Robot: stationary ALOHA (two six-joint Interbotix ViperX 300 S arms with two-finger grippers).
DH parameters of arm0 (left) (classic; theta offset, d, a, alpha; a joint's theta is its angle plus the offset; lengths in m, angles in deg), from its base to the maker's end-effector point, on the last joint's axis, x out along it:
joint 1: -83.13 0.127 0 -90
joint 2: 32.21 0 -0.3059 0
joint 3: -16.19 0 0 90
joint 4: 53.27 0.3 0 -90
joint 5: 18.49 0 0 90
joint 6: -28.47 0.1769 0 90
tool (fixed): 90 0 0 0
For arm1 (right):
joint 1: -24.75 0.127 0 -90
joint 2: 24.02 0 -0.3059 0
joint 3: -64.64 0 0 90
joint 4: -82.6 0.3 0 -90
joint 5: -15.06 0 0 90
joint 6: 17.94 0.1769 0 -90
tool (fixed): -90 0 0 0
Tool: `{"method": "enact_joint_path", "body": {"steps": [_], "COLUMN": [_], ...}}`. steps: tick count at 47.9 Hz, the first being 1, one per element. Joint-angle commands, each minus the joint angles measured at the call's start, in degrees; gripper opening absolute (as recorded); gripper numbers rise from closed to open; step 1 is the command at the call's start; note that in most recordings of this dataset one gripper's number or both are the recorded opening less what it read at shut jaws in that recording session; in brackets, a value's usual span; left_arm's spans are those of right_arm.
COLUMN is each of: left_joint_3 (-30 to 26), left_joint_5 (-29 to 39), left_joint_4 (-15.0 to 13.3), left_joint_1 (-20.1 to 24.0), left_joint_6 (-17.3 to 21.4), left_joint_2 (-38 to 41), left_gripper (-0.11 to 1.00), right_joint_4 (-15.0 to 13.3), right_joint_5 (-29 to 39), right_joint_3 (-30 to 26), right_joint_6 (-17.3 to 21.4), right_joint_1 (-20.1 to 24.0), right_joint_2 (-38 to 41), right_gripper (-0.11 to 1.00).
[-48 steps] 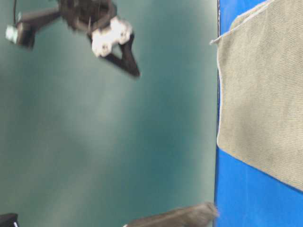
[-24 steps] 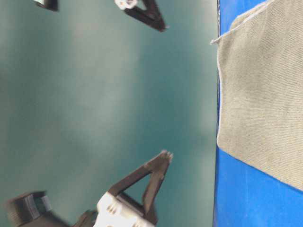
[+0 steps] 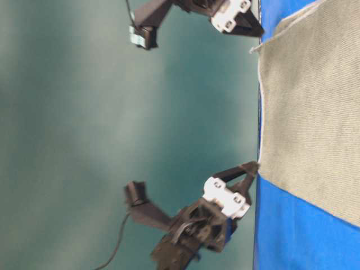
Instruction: Fold a large towel.
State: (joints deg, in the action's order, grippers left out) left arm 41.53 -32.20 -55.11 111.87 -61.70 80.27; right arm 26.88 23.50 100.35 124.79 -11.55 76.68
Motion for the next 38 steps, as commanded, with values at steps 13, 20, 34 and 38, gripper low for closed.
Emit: {"method": "enact_joint_path", "body": {"steps": [13, 20, 34, 38], "left_joint_3": [-6.4, -6.5, -6.5, -6.6], "left_joint_5": [-1.6, -1.5, -1.2, -0.9], "left_joint_4": [-0.4, -0.4, -0.3, -0.1], "left_joint_1": [4.0, 4.0, 3.8, 4.3], "left_joint_6": [-0.4, -0.4, 0.8, 1.2], "left_joint_2": [9.0, 9.2, 6.7, 3.6], "left_gripper": [0.79, 0.52, 0.04, 0.04], "right_joint_4": [-0.2, -0.3, -1.6, -2.5], "right_joint_5": [-0.8, -0.4, -1.8, -0.6], "right_joint_3": [-4.6, -4.4, -5.4, -6.4], "right_joint_6": [0.0, -0.3, -0.6, -0.6], "right_joint_1": [-1.7, -1.7, -1.7, -1.7], "right_joint_2": [6.6, 6.5, 6.0, 4.4], "right_gripper": [0.6, 0.39, 0.03, 0.03]}}
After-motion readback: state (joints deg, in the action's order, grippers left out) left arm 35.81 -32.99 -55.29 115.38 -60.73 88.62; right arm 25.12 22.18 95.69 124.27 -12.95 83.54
